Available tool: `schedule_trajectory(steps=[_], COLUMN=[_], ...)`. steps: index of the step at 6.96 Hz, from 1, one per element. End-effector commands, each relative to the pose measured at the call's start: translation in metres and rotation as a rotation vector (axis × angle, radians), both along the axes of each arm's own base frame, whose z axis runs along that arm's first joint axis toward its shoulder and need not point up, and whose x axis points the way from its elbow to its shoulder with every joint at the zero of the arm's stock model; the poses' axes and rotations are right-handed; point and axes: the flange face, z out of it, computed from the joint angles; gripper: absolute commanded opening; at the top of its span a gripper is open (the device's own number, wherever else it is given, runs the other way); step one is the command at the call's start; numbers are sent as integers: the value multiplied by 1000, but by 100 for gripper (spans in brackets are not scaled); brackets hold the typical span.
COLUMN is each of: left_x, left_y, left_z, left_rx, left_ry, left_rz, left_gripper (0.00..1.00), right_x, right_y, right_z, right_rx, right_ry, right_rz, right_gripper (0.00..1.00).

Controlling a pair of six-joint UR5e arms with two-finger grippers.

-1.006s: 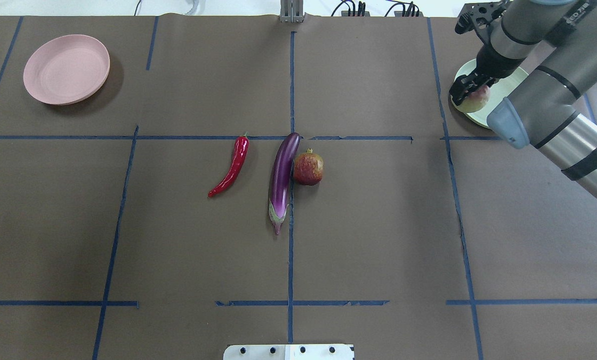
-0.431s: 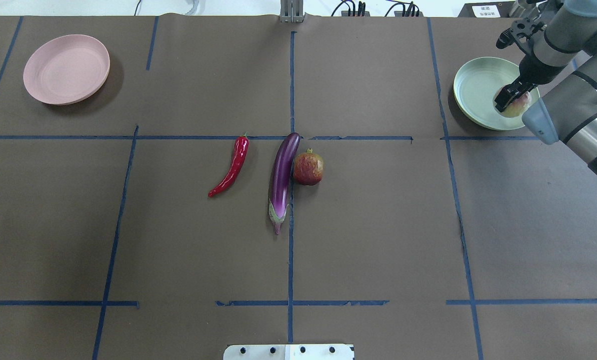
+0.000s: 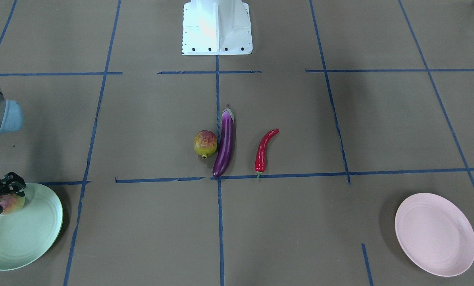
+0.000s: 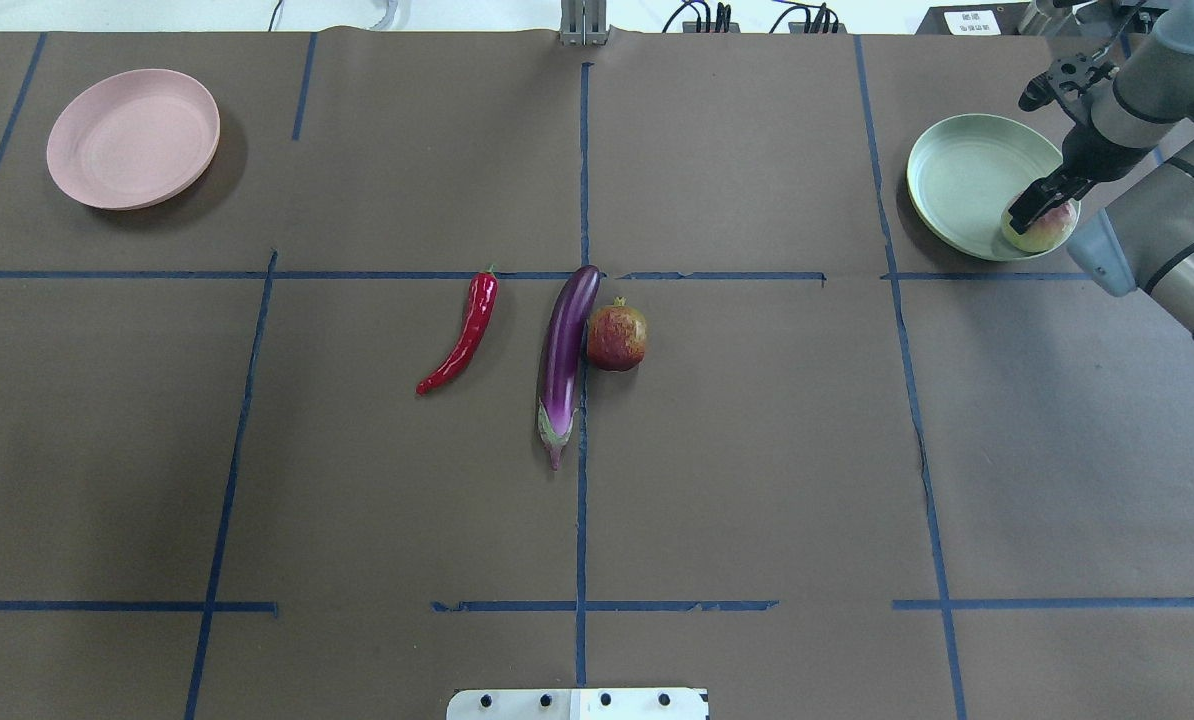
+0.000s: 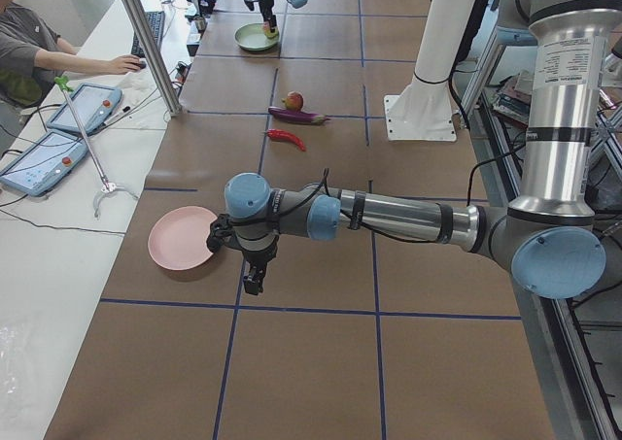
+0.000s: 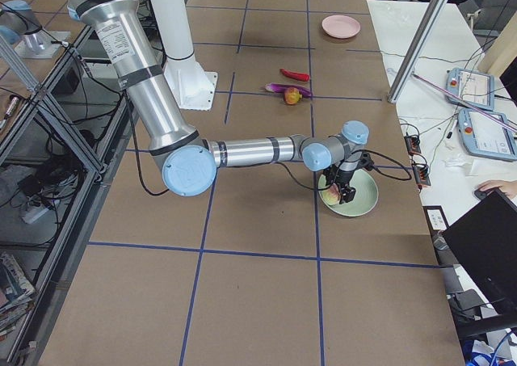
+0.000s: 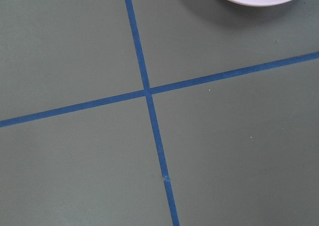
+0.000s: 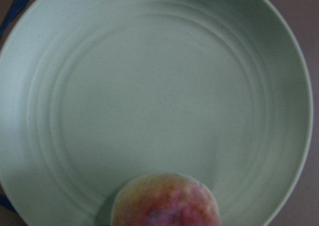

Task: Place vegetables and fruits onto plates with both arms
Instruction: 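Open the right gripper and raise it away from the plate, then reach the left gripper to the purple eggplant and grasp it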

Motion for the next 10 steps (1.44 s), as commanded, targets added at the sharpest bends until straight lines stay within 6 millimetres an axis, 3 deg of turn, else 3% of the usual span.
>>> schedule_trajectory(steps=[1, 2, 3, 4, 5, 6, 8, 10], left_x=[1, 22, 63, 122, 156, 203, 345, 470], left_y=[-8, -14, -19, -37, -53, -60, -43, 6], left_z=[-12, -30, -41, -79, -115, -152, -256, -327], left_rx=[57, 132, 155, 143, 107, 59, -87, -170], left_ry=[9, 17, 32, 55, 88, 119, 200, 183], left_rz=[0, 38, 76, 88, 51, 28, 11, -65], left_gripper=[100, 100, 100, 100, 100, 100, 100, 100], right_x=[85, 137, 160, 200, 212, 217, 218, 217], right_y=[-13, -5, 32, 68, 109, 141, 151, 150], right_z=[-1, -2, 4, 18, 42, 54, 52, 50], right_rx=[-71, -100, -125, -171, -208, -228, -244, -238], right_ry=[-96, -115, -101, -93, -78, -75, -82, -81], right_rz=[122, 191, 217, 275, 289, 299, 325, 324], right_gripper=[100, 100, 100, 100, 100, 100, 100, 100])
